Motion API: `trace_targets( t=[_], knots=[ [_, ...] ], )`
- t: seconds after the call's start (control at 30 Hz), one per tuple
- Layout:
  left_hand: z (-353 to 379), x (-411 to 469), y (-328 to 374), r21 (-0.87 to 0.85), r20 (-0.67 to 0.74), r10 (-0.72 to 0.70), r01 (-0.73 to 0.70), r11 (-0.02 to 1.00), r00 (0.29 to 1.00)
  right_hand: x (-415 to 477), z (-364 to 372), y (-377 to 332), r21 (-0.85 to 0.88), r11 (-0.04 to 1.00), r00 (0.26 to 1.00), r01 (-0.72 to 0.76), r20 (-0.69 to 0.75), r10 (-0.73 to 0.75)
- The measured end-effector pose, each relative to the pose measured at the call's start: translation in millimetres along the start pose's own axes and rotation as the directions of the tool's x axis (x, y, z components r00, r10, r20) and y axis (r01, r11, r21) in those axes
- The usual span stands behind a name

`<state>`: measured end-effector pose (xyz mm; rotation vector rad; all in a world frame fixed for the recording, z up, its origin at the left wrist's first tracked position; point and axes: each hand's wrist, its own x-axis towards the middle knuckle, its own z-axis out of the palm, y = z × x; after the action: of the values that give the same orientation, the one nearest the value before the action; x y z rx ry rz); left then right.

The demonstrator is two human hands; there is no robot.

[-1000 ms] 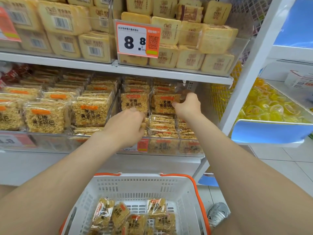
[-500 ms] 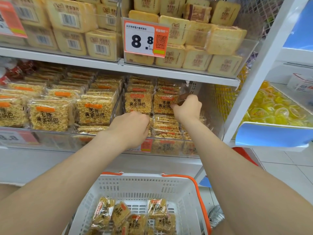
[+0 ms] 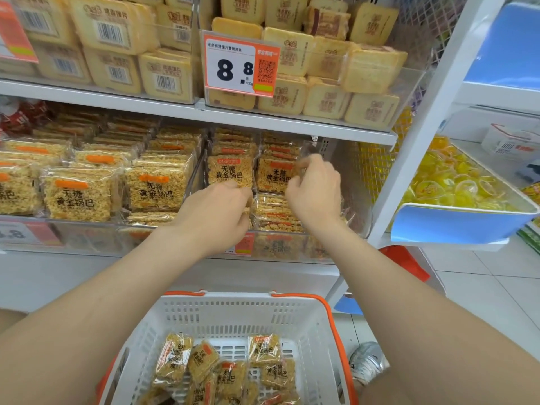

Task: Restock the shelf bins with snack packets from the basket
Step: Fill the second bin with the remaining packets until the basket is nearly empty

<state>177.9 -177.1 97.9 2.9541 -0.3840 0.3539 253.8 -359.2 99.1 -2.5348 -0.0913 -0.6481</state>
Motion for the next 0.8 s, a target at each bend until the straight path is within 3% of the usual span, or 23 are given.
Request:
trace_targets(
  t=[0.13,0.23,0.3,0.4,0.53,0.6,0.7,0.8],
  knots=[
    [-10,-18,13,-0.064,-0.099,0.028,-0.035,0.997,0.995,-37,-23,-15,0.183,0.939,0.948,0.292,0.071,-0.309],
    [-15,-35,23,-0.024,0.039,-0.019,0.020,1.000,0.999,-64,-26,-14,0.200,0.900,0.877,0.386,0.224,-0.426],
    [-11,-46,24,0.043,0.238,-0.010,-0.001,0.999,0.971,-82,-24,-10,0.152,0.886,0.800,0.438,0.383,-0.461],
    [7,-59,21,0.149,0.570,0.008,-0.113,0.982,0.822,-106,-11,-7,0.068,0.870,0.625,0.488,0.669,-0.402],
    [47,-71,13,0.139,0.755,0.027,-0.201,0.970,0.655,-130,34,8,-0.041,0.825,0.384,0.564,0.897,-0.218],
    [67,-74,12,0.136,0.806,0.027,-0.229,0.964,0.592,-136,57,20,-0.087,0.821,0.320,0.564,0.940,-0.120],
    [89,-75,12,0.133,0.835,0.016,-0.230,0.964,0.550,-148,92,36,-0.139,0.792,0.230,0.594,0.973,-0.002],
    [103,-77,14,0.154,0.841,-0.001,-0.237,0.959,0.541,-170,125,47,-0.147,0.830,0.220,0.537,0.975,0.030]
  ],
)
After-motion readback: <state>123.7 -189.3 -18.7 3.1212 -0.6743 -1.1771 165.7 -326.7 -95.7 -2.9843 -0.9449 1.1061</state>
